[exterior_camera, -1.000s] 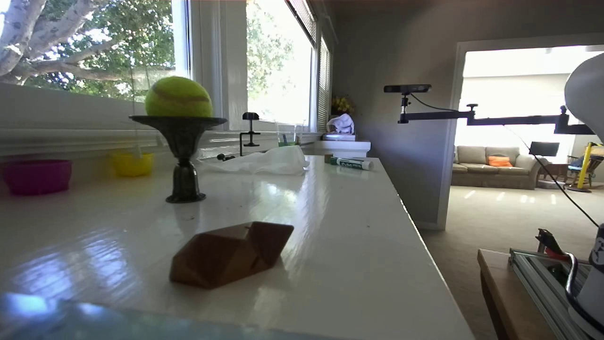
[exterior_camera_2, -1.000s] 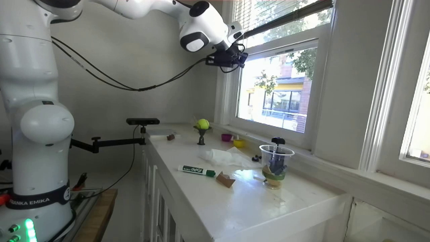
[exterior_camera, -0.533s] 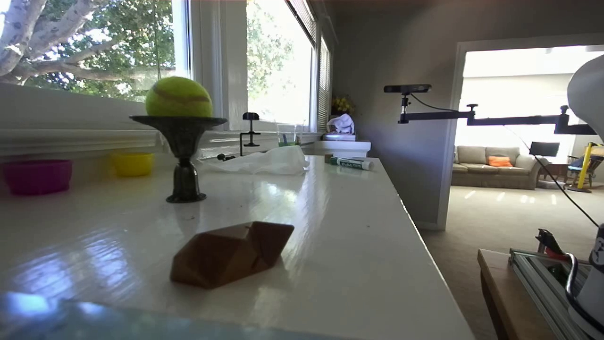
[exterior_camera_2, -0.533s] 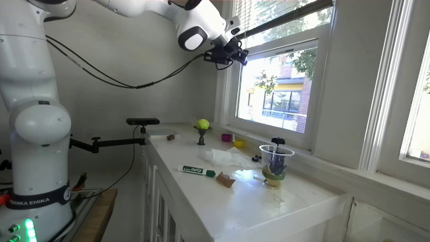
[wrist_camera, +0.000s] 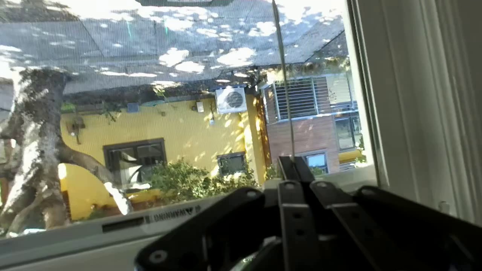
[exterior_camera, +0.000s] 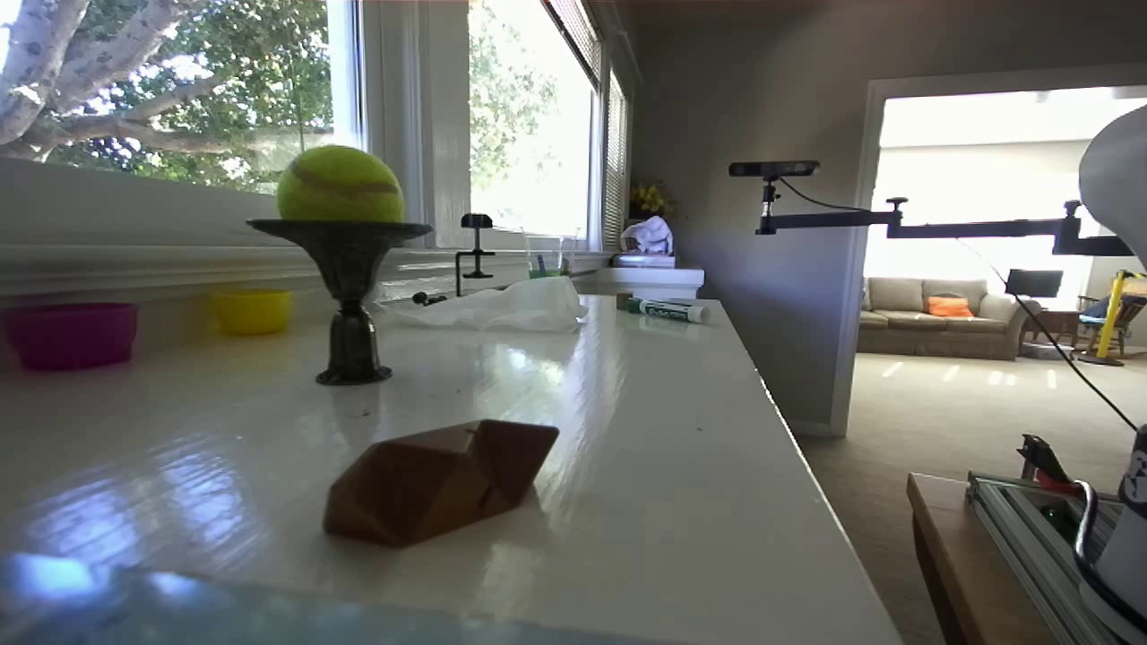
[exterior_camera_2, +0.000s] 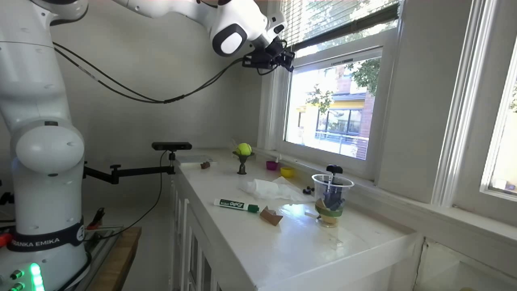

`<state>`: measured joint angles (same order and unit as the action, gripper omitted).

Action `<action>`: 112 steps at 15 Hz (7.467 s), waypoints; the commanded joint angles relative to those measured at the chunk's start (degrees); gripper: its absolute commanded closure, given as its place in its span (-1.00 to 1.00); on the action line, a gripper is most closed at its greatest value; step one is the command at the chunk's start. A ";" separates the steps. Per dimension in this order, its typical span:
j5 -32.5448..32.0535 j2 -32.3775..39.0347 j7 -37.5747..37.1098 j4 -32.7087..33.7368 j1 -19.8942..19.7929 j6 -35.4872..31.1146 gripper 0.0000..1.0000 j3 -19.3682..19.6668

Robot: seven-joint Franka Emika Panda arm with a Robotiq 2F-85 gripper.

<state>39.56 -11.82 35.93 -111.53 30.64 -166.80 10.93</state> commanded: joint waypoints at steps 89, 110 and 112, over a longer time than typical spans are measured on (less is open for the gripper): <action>11.49 22.95 12.14 21.07 -9.33 19.82 0.99 -13.56; 8.86 13.21 7.79 11.31 -9.64 18.15 -0.67 -10.51; 8.44 11.31 7.99 11.30 -9.78 17.95 -0.93 -10.49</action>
<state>50.10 3.88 45.77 -97.71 20.67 -148.01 0.25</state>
